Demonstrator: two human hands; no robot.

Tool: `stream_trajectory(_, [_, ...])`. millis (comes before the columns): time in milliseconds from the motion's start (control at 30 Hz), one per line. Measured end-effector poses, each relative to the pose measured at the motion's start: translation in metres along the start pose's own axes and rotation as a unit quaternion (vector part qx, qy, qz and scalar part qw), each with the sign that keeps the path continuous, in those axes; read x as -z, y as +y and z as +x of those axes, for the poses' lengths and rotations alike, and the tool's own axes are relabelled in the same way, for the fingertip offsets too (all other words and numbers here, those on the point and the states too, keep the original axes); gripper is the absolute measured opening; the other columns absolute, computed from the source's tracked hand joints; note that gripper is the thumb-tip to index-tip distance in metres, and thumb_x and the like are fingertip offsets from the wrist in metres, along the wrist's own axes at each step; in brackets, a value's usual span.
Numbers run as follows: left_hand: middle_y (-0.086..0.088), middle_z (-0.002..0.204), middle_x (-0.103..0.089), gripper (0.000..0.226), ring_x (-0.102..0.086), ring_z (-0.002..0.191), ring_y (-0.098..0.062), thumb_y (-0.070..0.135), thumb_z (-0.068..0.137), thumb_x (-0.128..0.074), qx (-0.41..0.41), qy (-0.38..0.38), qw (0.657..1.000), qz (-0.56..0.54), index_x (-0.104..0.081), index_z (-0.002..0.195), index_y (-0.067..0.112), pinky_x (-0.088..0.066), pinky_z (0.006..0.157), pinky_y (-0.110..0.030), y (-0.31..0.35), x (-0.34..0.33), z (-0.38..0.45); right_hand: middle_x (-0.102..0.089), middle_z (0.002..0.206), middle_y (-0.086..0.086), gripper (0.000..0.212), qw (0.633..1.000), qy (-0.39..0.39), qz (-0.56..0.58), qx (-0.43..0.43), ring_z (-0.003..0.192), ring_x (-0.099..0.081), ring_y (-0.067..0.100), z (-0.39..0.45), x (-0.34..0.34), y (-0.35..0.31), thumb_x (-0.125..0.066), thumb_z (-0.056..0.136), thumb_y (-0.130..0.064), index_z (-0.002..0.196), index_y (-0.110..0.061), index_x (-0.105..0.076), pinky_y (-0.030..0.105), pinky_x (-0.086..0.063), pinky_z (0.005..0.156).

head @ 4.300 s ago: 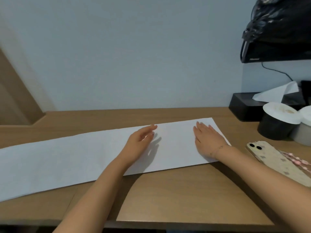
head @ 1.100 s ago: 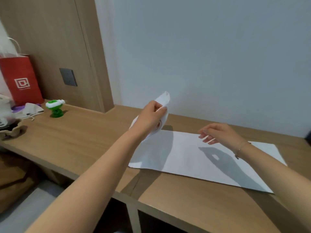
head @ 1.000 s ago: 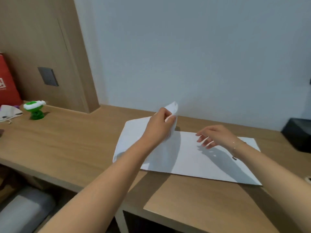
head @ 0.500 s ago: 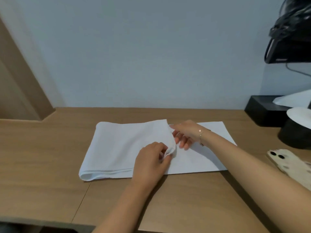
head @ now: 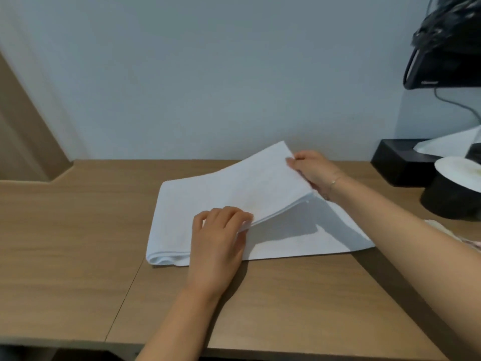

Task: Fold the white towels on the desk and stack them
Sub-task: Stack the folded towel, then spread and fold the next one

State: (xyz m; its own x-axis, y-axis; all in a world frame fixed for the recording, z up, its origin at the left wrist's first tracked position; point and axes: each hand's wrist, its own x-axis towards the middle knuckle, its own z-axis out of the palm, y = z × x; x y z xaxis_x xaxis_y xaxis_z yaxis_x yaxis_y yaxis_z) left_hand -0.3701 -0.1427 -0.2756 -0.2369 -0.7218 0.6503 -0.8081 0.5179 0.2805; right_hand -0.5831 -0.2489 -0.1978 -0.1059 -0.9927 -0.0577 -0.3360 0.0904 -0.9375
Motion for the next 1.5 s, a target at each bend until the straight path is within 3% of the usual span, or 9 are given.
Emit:
stream_trajectory(67, [0.007, 0.102, -0.065, 0.038, -0.055, 0.096, -0.015, -0.004, 0.073, -0.074, -0.002, 0.015, 1.000, 0.001, -0.069, 0.101, 0.021, -0.029, 0.089, -0.029, -0.001, 0.004, -0.004, -0.061, 0.062, 0.001, 0.020, 0.999, 0.039, -0.003, 0.003, 0.046, -0.056, 0.008, -0.004, 0.031, 0.001, -0.053, 0.099, -0.014, 0.081, -0.010, -0.061, 0.016, -0.043, 0.045])
stream_trajectory(200, [0.008, 0.102, -0.065, 0.027, -0.059, 0.096, -0.016, 0.000, 0.080, -0.072, -0.032, -0.007, 0.999, 0.022, -0.070, 0.096, 0.022, -0.027, 0.093, -0.028, -0.004, 0.014, -0.016, -0.066, 0.096, 0.009, 0.020, 0.992, 0.096, -0.075, -0.033, 0.082, -0.062, 0.023, -0.017, 0.090, 0.028, -0.052, 0.100, -0.025, 0.104, -0.010, -0.065, 0.030, -0.049, 0.075])
stream_trajectory(300, [0.009, 0.103, -0.065, 0.026, -0.059, 0.097, -0.015, 0.003, 0.079, -0.075, -0.024, -0.045, 0.998, 0.033, -0.070, 0.095, 0.023, -0.028, 0.092, -0.029, -0.009, 0.022, -0.025, -0.069, 0.103, 0.014, 0.020, 0.987, 0.055, -0.122, -0.088, 0.087, -0.065, 0.027, -0.033, 0.107, 0.065, -0.055, 0.098, -0.028, 0.097, -0.012, -0.066, 0.038, -0.051, 0.082])
stream_trajectory(400, [0.008, 0.105, -0.065, 0.028, -0.059, 0.099, -0.018, 0.002, 0.076, -0.079, 0.006, -0.067, 0.997, 0.023, -0.071, 0.096, 0.020, -0.036, 0.086, -0.034, -0.015, 0.027, -0.031, -0.065, 0.114, 0.005, 0.033, 0.983, 0.034, -0.133, -0.118, 0.101, -0.063, 0.026, -0.044, 0.109, 0.092, -0.064, 0.091, -0.035, 0.116, -0.014, -0.060, 0.044, -0.050, 0.094])
stream_trajectory(567, [0.007, 0.106, -0.063, 0.033, -0.055, 0.103, -0.021, 0.000, 0.076, -0.077, 0.074, -0.062, 0.995, 0.014, -0.070, 0.101, 0.019, -0.043, 0.085, -0.039, -0.023, 0.033, -0.037, -0.055, 0.101, -0.008, 0.057, 0.989, 0.064, -0.127, -0.046, 0.086, -0.056, 0.009, -0.054, 0.100, 0.103, -0.071, 0.086, -0.030, 0.134, -0.018, -0.042, 0.022, -0.042, 0.066])
stream_trajectory(767, [0.009, 0.110, -0.059, 0.035, -0.048, 0.107, -0.016, 0.002, 0.078, -0.076, 0.104, -0.052, 0.993, 0.012, -0.068, 0.108, 0.019, -0.035, 0.085, -0.026, -0.038, 0.037, -0.043, -0.055, 0.133, 0.004, 0.042, 0.980, 0.095, -0.173, 0.036, 0.104, -0.045, 0.008, -0.058, 0.093, 0.116, -0.058, 0.096, -0.023, 0.136, -0.013, -0.048, 0.026, -0.037, 0.085])
stream_trajectory(1067, [0.019, 0.112, -0.058, 0.026, -0.059, 0.098, -0.004, 0.036, 0.083, -0.066, 0.135, -0.129, 0.973, -0.135, -0.066, 0.109, 0.037, -0.048, 0.082, -0.017, -0.059, 0.059, -0.044, -0.053, 0.135, 0.002, 0.045, 0.993, 0.068, -0.097, -0.009, 0.112, -0.048, 0.015, -0.064, 0.102, 0.116, -0.061, 0.094, -0.024, 0.138, -0.020, -0.052, 0.030, -0.038, 0.093])
stream_trajectory(1200, [0.017, 0.105, -0.056, 0.025, -0.056, 0.091, -0.001, 0.026, 0.084, -0.070, 0.150, -0.146, 0.970, -0.120, -0.066, 0.105, 0.039, -0.045, 0.077, -0.011, -0.063, 0.059, -0.043, -0.052, 0.132, 0.000, 0.058, 0.998, 0.042, -0.041, -0.027, 0.118, -0.052, 0.020, -0.071, 0.108, 0.120, -0.070, 0.086, -0.028, 0.140, -0.025, -0.049, 0.039, -0.043, 0.104])
stream_trajectory(1500, [0.008, 0.085, -0.056, 0.025, -0.053, 0.079, -0.009, 0.046, 0.083, -0.060, 0.083, -0.157, 0.983, -0.046, -0.064, 0.087, 0.022, -0.046, 0.068, -0.027, -0.066, 0.059, -0.035, -0.053, 0.114, -0.010, 0.056, 1.000, 0.009, 0.005, -0.028, 0.094, -0.051, 0.002, -0.074, 0.115, 0.124, -0.071, 0.084, -0.015, 0.136, -0.028, -0.052, 0.016, -0.039, 0.072])
